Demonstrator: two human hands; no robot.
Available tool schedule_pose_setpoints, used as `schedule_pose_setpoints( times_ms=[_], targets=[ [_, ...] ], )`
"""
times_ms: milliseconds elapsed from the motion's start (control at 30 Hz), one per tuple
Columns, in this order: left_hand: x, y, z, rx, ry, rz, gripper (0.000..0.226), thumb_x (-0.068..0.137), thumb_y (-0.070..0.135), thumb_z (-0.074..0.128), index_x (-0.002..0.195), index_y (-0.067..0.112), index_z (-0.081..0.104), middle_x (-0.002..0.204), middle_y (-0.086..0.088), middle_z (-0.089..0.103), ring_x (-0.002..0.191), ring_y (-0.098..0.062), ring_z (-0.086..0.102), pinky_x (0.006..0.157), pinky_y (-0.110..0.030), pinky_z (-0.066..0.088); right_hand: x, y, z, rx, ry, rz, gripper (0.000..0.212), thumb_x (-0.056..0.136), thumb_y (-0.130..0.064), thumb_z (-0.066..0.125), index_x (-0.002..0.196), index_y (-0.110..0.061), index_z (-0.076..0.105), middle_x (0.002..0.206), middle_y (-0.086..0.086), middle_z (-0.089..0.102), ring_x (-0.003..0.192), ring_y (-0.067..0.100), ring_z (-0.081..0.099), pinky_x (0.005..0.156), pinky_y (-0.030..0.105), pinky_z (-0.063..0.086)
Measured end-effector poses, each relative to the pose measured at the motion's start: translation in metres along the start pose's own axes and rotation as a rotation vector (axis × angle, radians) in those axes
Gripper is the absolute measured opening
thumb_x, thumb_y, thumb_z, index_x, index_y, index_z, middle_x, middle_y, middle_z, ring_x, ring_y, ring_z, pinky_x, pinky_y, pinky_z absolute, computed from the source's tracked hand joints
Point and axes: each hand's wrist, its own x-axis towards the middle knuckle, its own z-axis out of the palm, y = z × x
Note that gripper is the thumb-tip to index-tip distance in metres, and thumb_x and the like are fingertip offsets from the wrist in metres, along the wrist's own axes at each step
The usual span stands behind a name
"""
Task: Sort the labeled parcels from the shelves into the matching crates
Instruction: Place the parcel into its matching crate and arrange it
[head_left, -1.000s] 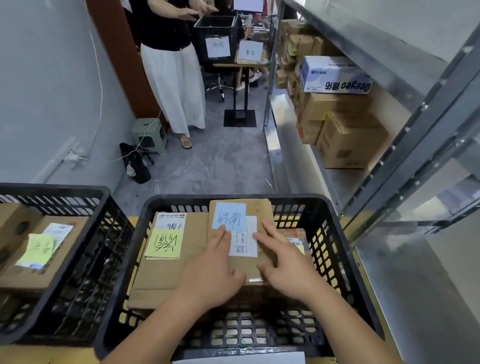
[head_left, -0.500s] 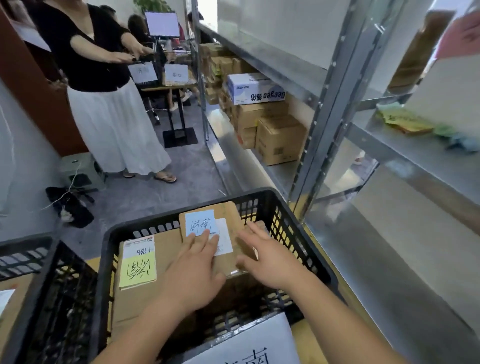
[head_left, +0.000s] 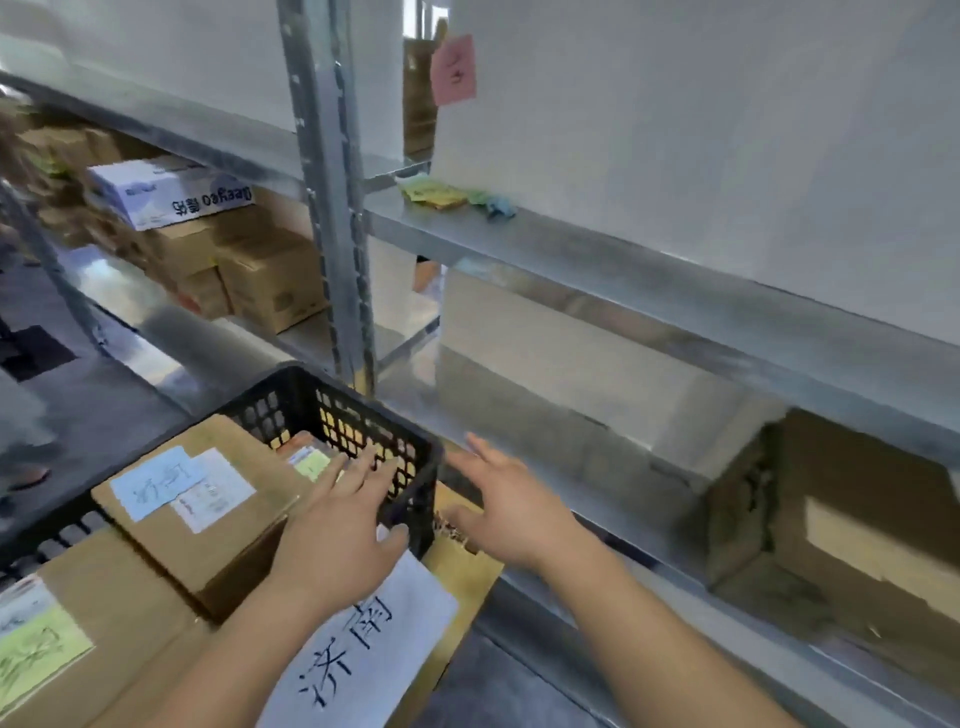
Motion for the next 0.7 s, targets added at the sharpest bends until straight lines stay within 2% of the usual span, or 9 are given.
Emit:
schedule_pose_setpoints(
  times_ms=[100,200,333,467,700],
  targets=[
    [0.01,0.054,0.009,-0.029,-0.045,0.127,0.078,0.093,0.058,0.044,0.16,0.035,0.013,0.168,0.008,0.005,0.155,-0.021,0.001,0.124,-0.038,0.011,-0.042,0.039,-0.018,0.022,0.056,0.106,0.068,0.097,-0.052,0.057,0.157,-0.041,0.028,0.171,-0.011,0.006,0.155,0.024,0.018,0.122,0.044,0.029],
    [0.018,0.11,0.018,-0.03,-0.067,0.242,0.081,0.087,0.061,0.038,0.16,0.035,0.015,0.169,0.007,0.006,0.155,-0.021,0.001,0.124,-0.04,0.016,-0.08,0.079,-0.035,0.016,0.114,0.192,0.069,0.097,-0.054,0.056,0.158,-0.038,0.029,0.171,-0.011,0.005,0.155,0.023,0.018,0.123,0.042,0.027],
    [0.031,0.183,0.034,-0.049,-0.097,0.344,0.077,0.092,0.057,0.048,0.159,0.039,0.014,0.168,0.01,0.004,0.155,-0.018,-0.001,0.124,-0.042,0.019,-0.124,0.131,-0.064,-0.017,0.192,0.255,0.07,0.096,-0.054,0.057,0.158,-0.037,0.029,0.171,-0.007,0.008,0.154,0.024,0.022,0.123,0.038,0.026],
    [0.041,0.255,0.048,-0.025,-0.108,0.431,0.078,0.092,0.056,0.049,0.159,0.038,0.014,0.169,0.008,0.004,0.155,-0.02,0.001,0.123,-0.042,0.021,-0.161,0.176,-0.091,-0.029,0.24,0.293,0.069,0.097,-0.053,0.057,0.158,-0.035,0.031,0.171,-0.005,0.013,0.153,0.025,0.025,0.121,0.039,0.03],
    [0.05,0.353,0.07,-0.028,-0.114,0.527,0.074,0.092,0.057,0.045,0.158,0.037,0.017,0.168,0.007,0.009,0.154,-0.021,0.004,0.123,-0.043,0.021,-0.218,0.242,-0.129,-0.031,0.317,0.382,0.066,0.098,-0.054,0.054,0.157,-0.032,0.036,0.169,0.0,0.021,0.15,0.027,0.025,0.121,0.033,0.024]
  ],
)
